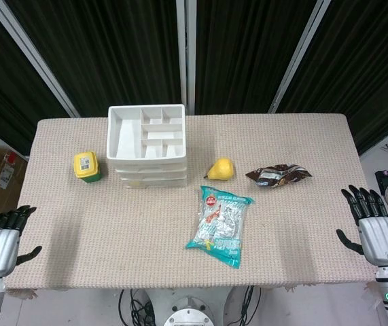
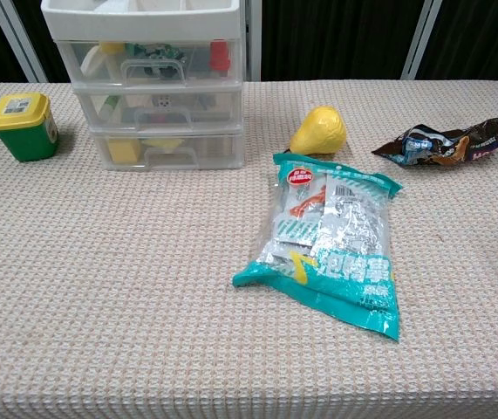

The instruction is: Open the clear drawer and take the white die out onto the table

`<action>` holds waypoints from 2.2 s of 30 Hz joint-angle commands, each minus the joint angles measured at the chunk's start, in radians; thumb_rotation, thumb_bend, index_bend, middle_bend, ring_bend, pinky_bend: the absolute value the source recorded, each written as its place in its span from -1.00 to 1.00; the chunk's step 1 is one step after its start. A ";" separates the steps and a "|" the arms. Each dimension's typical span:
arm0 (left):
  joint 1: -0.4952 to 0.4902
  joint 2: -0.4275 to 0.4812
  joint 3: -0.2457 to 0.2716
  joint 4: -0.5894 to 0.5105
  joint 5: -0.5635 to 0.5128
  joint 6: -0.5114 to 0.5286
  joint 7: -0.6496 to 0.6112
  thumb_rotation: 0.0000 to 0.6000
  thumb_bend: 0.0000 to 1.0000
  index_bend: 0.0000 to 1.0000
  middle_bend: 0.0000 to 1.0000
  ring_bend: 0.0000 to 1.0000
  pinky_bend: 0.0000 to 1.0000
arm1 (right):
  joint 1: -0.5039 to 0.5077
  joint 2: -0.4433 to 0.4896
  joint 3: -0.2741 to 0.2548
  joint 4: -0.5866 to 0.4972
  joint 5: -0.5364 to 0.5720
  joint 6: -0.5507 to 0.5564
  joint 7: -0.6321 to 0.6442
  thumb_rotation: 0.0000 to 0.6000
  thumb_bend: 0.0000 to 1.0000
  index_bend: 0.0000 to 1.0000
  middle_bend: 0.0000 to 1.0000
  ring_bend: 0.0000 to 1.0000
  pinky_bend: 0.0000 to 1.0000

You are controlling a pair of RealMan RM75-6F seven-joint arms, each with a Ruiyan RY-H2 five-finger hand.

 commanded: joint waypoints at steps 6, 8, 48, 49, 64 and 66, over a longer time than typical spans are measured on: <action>-0.011 -0.004 -0.007 0.003 -0.003 -0.012 -0.011 1.00 -1.00 -0.66 -0.67 -0.63 -0.58 | 0.002 0.001 0.001 -0.004 0.005 -0.003 -0.004 1.00 -0.61 -1.00 -0.94 -1.00 -1.00; -0.018 -0.003 -0.013 0.001 0.002 -0.014 -0.023 1.00 -1.00 -0.66 -0.67 -0.63 -0.58 | -0.003 0.003 0.001 -0.003 0.004 0.006 0.001 1.00 -0.61 -1.00 -0.94 -1.00 -1.00; -0.470 -0.498 -0.257 0.110 -0.368 -0.599 -0.686 1.00 -0.13 -0.67 0.70 1.00 1.00 | 0.003 0.045 0.018 -0.066 -0.002 0.024 -0.035 1.00 -0.60 -1.00 -0.94 -1.00 -1.00; -0.471 -0.507 -0.259 0.116 -0.370 -0.597 -0.689 1.00 -0.13 -0.68 0.70 1.00 1.00 | 0.003 0.045 0.018 -0.066 -0.001 0.024 -0.035 1.00 -0.60 -1.00 -0.94 -1.00 -1.00; -0.485 -0.648 -0.315 0.208 -0.412 -0.547 -0.739 1.00 -0.13 -0.68 0.71 1.00 1.00 | -0.005 0.045 0.018 -0.061 0.010 0.031 -0.027 1.00 -0.60 -1.00 -0.94 -1.00 -1.00; -0.488 -0.663 -0.317 0.221 -0.414 -0.546 -0.735 1.00 -0.13 -0.68 0.71 1.00 1.00 | -0.006 0.046 0.018 -0.061 0.011 0.032 -0.026 1.00 -0.60 -1.00 -0.94 -1.00 -1.00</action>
